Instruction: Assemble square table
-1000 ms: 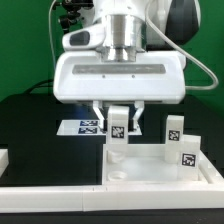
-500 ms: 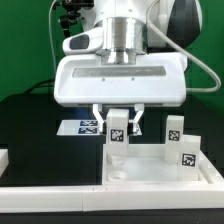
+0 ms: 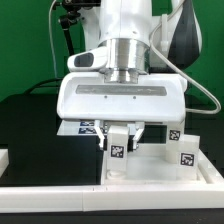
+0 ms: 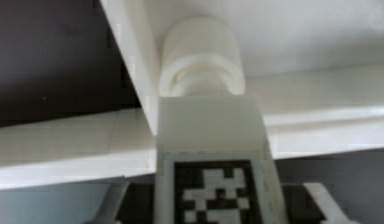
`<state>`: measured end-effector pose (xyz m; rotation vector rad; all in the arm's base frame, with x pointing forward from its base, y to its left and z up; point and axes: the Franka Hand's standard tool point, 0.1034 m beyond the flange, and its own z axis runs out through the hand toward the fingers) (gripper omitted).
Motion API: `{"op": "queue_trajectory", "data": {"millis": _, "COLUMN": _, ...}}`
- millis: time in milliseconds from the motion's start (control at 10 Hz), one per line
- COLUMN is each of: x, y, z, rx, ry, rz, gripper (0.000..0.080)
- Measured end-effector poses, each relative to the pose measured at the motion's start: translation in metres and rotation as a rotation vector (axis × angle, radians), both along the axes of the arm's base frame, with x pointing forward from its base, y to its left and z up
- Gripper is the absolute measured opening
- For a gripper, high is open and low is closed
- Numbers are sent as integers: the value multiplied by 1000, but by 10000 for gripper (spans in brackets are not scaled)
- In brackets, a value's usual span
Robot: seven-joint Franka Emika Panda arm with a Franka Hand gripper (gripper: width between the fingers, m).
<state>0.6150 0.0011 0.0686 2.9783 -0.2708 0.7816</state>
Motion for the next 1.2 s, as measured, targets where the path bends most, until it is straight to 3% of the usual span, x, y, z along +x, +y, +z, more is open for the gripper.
{"op": "queue_trajectory", "data": {"millis": 500, "x": -2, "y": 7, "z": -5, "rx": -6, "ry": -1, "rz": 14, "gripper": 281}}
{"op": "queue_trajectory", "data": {"millis": 600, "x": -2, "y": 7, "z": -5, "rx": -6, "ry": -1, "rz": 14, "gripper": 465}}
{"op": "queue_trajectory", "data": {"millis": 700, "x": -2, "y": 7, "z": -5, "rx": -6, "ry": 0, "rz": 14, "gripper": 590}}
{"op": "queue_trajectory", "data": {"millis": 900, "x": -2, "y": 7, "z": -5, "rx": -6, "ry": 0, "rz": 14, "gripper": 637}}
{"op": "queue_trajectory", "data": {"millis": 1200, "x": -2, "y": 7, "z": -5, "rx": -7, "ry": 0, "rz": 14, "gripper": 647}}
